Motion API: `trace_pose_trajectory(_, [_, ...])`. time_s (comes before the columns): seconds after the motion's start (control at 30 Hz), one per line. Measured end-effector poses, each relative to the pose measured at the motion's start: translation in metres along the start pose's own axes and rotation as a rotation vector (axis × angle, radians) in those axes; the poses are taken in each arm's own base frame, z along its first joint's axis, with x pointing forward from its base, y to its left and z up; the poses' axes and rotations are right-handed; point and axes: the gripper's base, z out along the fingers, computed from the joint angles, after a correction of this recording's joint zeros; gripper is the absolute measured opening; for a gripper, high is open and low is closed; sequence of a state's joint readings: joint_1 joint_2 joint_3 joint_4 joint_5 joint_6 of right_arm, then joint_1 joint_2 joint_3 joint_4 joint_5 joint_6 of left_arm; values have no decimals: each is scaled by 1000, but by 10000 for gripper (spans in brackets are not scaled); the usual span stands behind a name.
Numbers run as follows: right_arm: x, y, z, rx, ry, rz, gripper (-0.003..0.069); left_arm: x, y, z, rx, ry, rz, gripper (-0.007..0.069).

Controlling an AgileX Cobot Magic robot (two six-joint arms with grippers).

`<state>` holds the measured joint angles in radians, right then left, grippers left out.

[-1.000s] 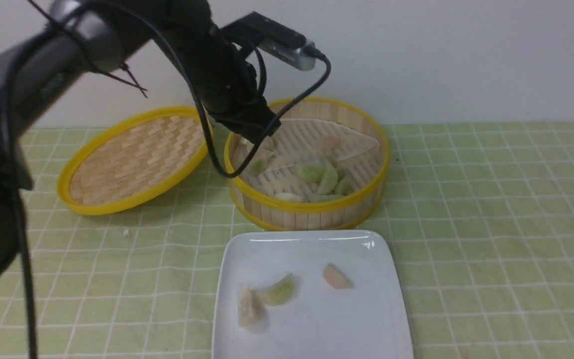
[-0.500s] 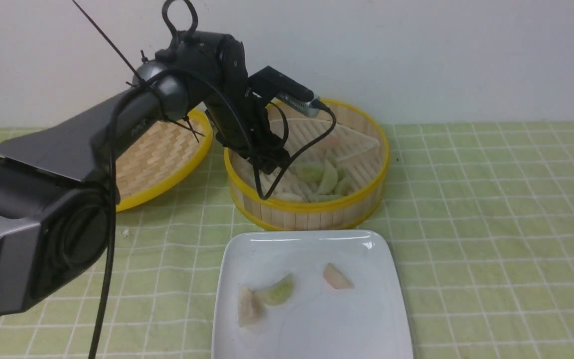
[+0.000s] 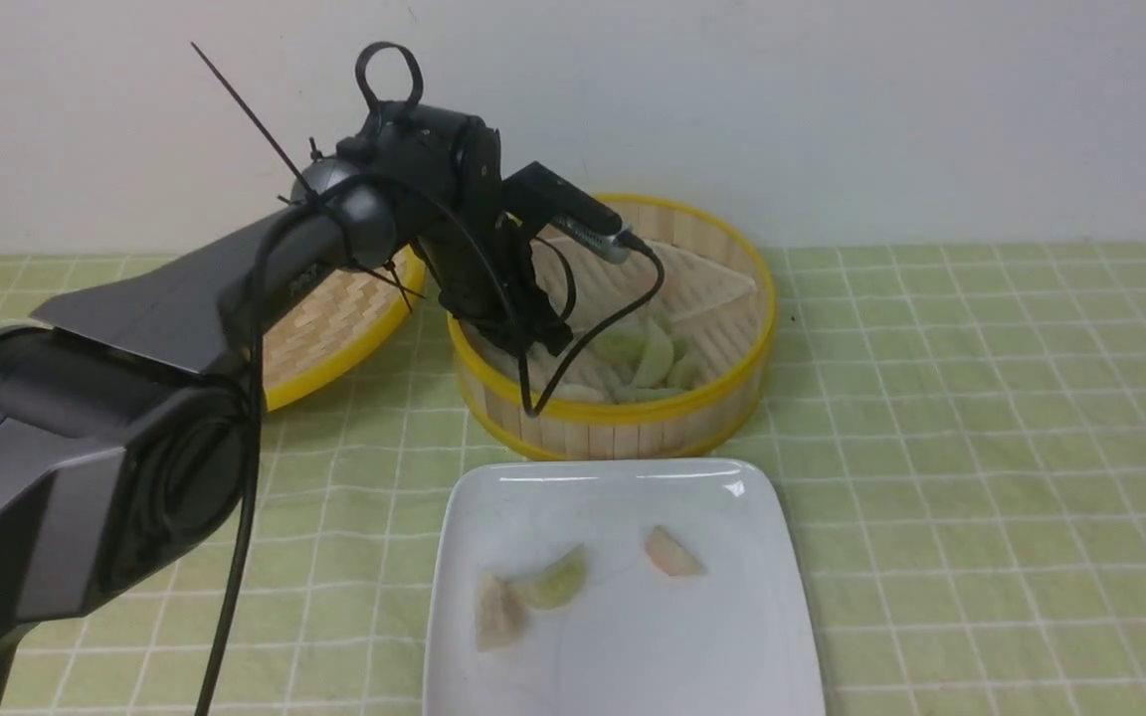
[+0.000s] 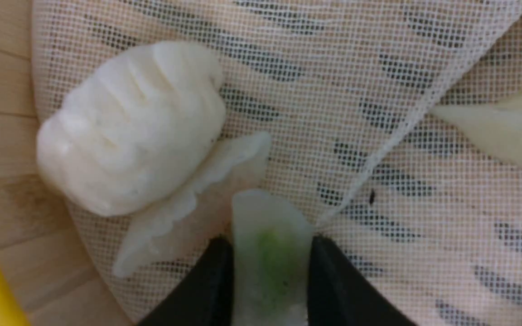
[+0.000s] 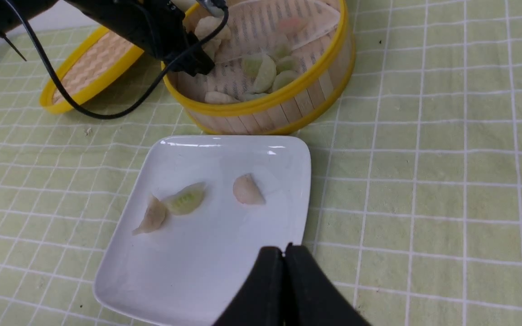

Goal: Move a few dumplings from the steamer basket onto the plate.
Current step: Use the left arm to grab a dumpling from the steamer, then use the left arm to put the dumpling into the plate

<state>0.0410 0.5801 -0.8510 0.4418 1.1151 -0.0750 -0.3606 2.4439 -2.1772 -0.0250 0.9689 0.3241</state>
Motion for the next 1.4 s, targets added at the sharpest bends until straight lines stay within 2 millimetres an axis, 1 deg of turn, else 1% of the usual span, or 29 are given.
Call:
trace_pose_trajectory(0.1, [1, 0, 0, 0, 7, 0, -14, -3, -1, -10, 20, 13, -28, 185])
trace_pose_trajectory(0.13, [1, 0, 0, -1, 7, 0, -14, -5, -1, -17, 32, 17, -40, 185])
trace_pose_trajectory(0.2, [1, 0, 0, -1, 9, 0, -14, -13, -1, -41, 50, -3, -55, 185])
trace_pose_trajectory(0.23, [1, 0, 0, -1, 9, 0, -14, -17, -2, -56, 65, -12, -60, 185])
trace_pose_trajectory(0.27, [1, 0, 0, -1, 9, 0, -14, -19, -3, -65, 73, -21, -62, 185])
trace_pose_trajectory(0.3, [1, 0, 0, -1, 10, 0, -14, -24, -3, -83, 84, -45, -64, 185])
trace_pose_trajectory(0.33, [1, 0, 0, -1, 10, 0, -14, -27, -4, -95, 96, -71, -69, 185])
trace_pose_trajectory(0.4, [1, 0, 0, -1, 10, 0, -14, -36, -6, -126, 117, -152, -82, 185])
trace_pose_trajectory(0.47, [1, 0, 0, -1, 10, 0, -14, -39, -8, -147, 138, -197, -101, 185])
trace_pose_trajectory(0.5, [1, 0, 0, -1, 10, 0, -14, -40, -10, -159, 155, -221, -111, 185])
trace_pose_trajectory(0.53, [1, 0, 0, -1, 10, 0, -14, -41, -11, -167, 166, -234, -118, 185])
trace_pose_trajectory(0.57, [1, 0, 0, -1, 10, 0, -14, -41, -15, -180, 185, -256, -130, 185])
trace_pose_trajectory(0.63, [1, 0, 0, -1, 10, 0, -14, -39, -22, -201, 204, -277, -140, 185])
trace_pose_trajectory(0.67, [1, 0, 0, -1, 10, 0, -14, -36, -25, -204, 208, -269, -140, 185])
trace_pose_trajectory(0.7, [1, 0, 0, -1, 10, 0, -14, -32, -35, -214, 220, -262, -132, 185])
trace_pose_trajectory(0.73, [1, 0, 0, -1, 10, 0, -14, -26, -43, -217, 231, -240, -125, 185])
trace_pose_trajectory(0.77, [1, 0, 0, -1, 10, 0, -14, -24, -45, -214, 237, -223, -125, 185])
trace_pose_trajectory(0.83, [1, 0, 0, -1, 11, 0, -14, -12, -61, -210, 259, -157, -105, 185])
trace_pose_trajectory(0.87, [1, 0, 0, -1, 15, 0, -14, 1, -77, -200, 282, -85, -83, 185])
trace_pose_trajectory(0.97, [2, 0, 0, -2, 21, -2, -14, 23, -97, -167, 315, 65, -65, 185])
trace_pose_trajectory(1.0, [2, 0, 0, -2, 24, -7, -14, 32, -102, -152, 324, 125, -63, 185])
trace_pose_trajectory(1.03, [2, 0, 0, -2, 25, -13, -14, 36, -104, -145, 327, 155, -62, 185])
trace_pose_trajectory(1.1, [2, 0, 0, -2, 26, -19, -14, 48, -108, -116, 333, 245, -63, 185])
trace_pose_trajectory(1.13, [2, 0, 0, -2, 26, -22, -14, 51, -109, -106, 334, 272, -65, 185])
trace_pose_trajectory(1.23, [2, 0, 0, -2, 26, -25, -14, 54, -110, -86, 328, 308, -65, 185])
trace_pose_trajectory(1.3, [2, 0, 0, -2, 26, -26, -14, 58, -109, -69, 313, 341, -58, 185])
trace_pose_trajectory(1.4, [2, 0, 0, -2, 26, -26, -14, 62, -108, -57, 288, 375, -45, 186])
